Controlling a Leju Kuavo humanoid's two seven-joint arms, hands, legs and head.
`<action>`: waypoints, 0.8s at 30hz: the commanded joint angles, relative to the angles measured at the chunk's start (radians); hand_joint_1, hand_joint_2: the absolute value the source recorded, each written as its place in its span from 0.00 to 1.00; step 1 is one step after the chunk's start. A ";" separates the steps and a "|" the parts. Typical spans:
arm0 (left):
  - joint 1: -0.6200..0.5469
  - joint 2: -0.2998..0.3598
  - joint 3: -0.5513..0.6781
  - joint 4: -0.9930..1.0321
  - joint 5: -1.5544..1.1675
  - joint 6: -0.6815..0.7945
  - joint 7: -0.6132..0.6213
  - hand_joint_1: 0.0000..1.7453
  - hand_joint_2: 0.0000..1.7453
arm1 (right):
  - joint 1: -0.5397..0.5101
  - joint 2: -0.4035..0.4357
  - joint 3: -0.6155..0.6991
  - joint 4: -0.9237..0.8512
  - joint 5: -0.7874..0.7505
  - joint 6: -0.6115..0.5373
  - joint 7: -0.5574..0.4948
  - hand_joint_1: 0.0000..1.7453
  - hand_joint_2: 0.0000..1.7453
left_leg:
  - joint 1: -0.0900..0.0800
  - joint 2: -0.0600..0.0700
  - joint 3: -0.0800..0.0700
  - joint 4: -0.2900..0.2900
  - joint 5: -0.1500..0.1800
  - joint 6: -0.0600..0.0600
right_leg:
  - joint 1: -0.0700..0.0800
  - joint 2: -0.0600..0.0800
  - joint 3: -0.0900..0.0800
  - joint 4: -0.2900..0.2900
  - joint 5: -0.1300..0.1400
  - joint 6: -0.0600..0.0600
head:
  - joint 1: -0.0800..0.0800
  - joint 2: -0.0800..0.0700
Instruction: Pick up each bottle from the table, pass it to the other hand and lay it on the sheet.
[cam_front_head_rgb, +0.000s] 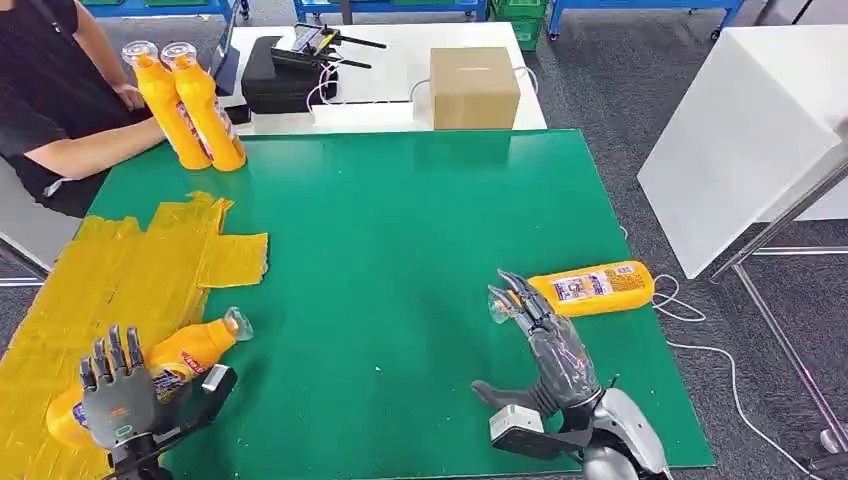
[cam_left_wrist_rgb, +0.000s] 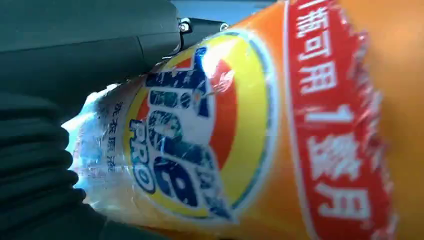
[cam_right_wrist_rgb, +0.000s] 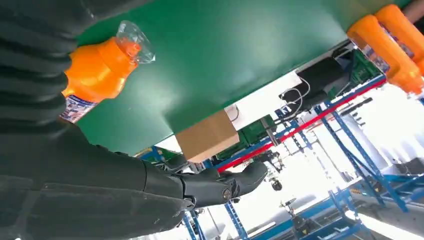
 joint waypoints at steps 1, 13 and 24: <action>-0.027 0.090 -0.243 0.114 0.002 -0.010 0.017 0.00 0.00 | -0.007 -0.004 -0.005 0.036 0.002 0.004 0.007 0.00 1.00 | 0.000 0.001 0.002 -0.002 0.000 -0.001 | 0.000 0.000 0.002 -0.002 0.000 0.000 | 0.000 0.000; 0.029 0.037 -0.170 0.030 0.002 -0.026 -0.195 0.00 0.00 | 0.016 0.010 -0.027 0.027 0.031 0.007 0.014 0.00 1.00 | -0.001 0.001 0.003 -0.002 0.000 0.000 | -0.001 0.001 0.003 -0.002 0.000 0.000 | 0.000 0.000; -0.052 -0.077 0.158 0.116 0.063 -0.063 -0.549 0.00 0.00 | -0.041 0.017 -0.013 0.076 0.023 0.031 0.004 0.00 1.00 | 0.001 0.000 0.002 -0.001 0.001 -0.001 | 0.001 0.000 0.002 -0.002 0.002 0.000 | 0.000 0.000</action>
